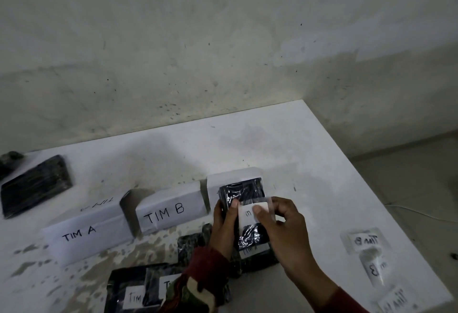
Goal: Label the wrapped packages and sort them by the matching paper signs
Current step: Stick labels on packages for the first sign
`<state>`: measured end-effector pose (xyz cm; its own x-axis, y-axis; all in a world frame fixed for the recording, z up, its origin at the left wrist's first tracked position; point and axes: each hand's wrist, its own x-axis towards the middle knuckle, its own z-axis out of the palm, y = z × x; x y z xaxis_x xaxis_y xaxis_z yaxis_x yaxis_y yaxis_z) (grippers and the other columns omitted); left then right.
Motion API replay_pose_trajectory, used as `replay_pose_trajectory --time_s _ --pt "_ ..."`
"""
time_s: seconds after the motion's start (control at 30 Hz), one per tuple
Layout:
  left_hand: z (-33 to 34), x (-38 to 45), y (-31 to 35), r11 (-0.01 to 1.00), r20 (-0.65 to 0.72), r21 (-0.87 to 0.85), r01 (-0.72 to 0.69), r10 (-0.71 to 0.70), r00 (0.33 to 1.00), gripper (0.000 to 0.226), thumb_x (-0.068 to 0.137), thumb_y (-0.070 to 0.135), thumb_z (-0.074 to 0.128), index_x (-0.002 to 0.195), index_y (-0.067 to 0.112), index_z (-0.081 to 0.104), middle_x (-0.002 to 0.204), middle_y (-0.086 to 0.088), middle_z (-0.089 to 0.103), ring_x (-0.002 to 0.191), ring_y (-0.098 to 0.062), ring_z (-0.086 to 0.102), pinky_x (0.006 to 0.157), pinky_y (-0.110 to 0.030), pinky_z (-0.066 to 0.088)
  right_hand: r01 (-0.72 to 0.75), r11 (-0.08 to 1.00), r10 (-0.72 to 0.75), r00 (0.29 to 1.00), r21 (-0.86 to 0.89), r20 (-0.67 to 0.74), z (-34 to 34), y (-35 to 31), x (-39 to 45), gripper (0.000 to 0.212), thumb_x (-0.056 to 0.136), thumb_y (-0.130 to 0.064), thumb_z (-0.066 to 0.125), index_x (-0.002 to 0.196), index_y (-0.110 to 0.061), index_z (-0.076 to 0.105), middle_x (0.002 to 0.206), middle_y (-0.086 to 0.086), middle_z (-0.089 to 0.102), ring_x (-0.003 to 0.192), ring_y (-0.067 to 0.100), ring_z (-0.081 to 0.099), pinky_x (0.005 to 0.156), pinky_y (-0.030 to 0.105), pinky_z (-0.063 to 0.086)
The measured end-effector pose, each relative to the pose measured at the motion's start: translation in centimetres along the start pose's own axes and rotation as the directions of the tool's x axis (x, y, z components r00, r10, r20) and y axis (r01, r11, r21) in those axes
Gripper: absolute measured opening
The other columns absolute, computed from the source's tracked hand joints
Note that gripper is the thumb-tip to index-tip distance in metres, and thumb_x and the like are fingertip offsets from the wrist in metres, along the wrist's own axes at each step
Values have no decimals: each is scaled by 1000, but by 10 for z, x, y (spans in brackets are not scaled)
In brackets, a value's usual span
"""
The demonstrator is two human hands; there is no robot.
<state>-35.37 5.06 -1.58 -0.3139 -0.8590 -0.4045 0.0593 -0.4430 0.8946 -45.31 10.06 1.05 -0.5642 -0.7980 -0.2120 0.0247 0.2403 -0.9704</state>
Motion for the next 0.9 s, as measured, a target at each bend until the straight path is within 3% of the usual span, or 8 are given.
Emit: replay_pose_trajectory --time_s 0.1,0.27,0.33,0.4,0.57,0.7,0.77,0.9 --pt "0 0 1 1000 -4 9 -14 14 1000 81 60 64 51 132 27 40 127 -5 56 113 -21 56 101 -45 43 37 999 -37 999 -26 -15 1 0 0 7 80 -15 69 77 -19 64 97 -12 58 90 7 62 70 23 53" --pt "1 -4 5 1000 15 0 -19 19 1000 81 65 65 51 132 20 40 125 -12 57 104 -17 59 88 -32 49 97 992 -99 995 -80 -25 3 0 0 15 79 -15 69 72 -24 60 95 -11 58 86 10 62 69 27 54" --pt "1 -6 5 997 46 1 -71 71 996 104 57 79 58 135 14 37 127 -16 55 111 -24 58 97 -42 47 121 988 -124 992 -99 -22 2 -1 0 18 79 -16 69 71 -28 58 93 -11 58 81 6 62 63 18 51" --pt "0 -6 6 984 112 68 -165 157 981 120 43 83 63 137 18 29 121 -8 60 110 -15 60 94 -35 50 147 983 -151 988 -109 -26 1 -1 -1 16 80 -18 69 74 -29 59 93 -11 58 81 0 60 60 12 48" --pt "4 -10 5 962 144 81 -260 247 958 68 62 17 84 114 29 41 97 0 69 88 -3 68 68 -13 52 154 983 -158 987 -101 -37 0 0 -2 14 79 -20 70 76 -28 60 90 -10 60 82 3 60 65 18 49" --pt "8 -13 7 977 46 84 -194 190 981 50 67 37 64 107 54 38 91 36 64 84 24 55 62 2 43 192 972 -199 979 -131 -35 0 -2 -4 21 79 -18 70 74 -34 56 90 -10 59 82 4 59 60 10 48" --pt "8 -12 6 986 7 75 -151 151 988 59 67 46 57 120 53 33 118 29 53 97 21 53 72 1 43 193 975 -198 979 -108 -46 0 -1 -3 20 79 -17 71 76 -31 58 89 -8 60 80 2 60 58 8 47" --pt "6 -13 3 989 -22 118 -85 88 996 87 68 66 47 144 32 22 146 -1 38 130 -16 41 103 -26 34 139 990 -140 988 -25 -67 2 1 -3 17 76 -17 73 77 -27 59 88 -4 63 77 3 63 55 11 49"
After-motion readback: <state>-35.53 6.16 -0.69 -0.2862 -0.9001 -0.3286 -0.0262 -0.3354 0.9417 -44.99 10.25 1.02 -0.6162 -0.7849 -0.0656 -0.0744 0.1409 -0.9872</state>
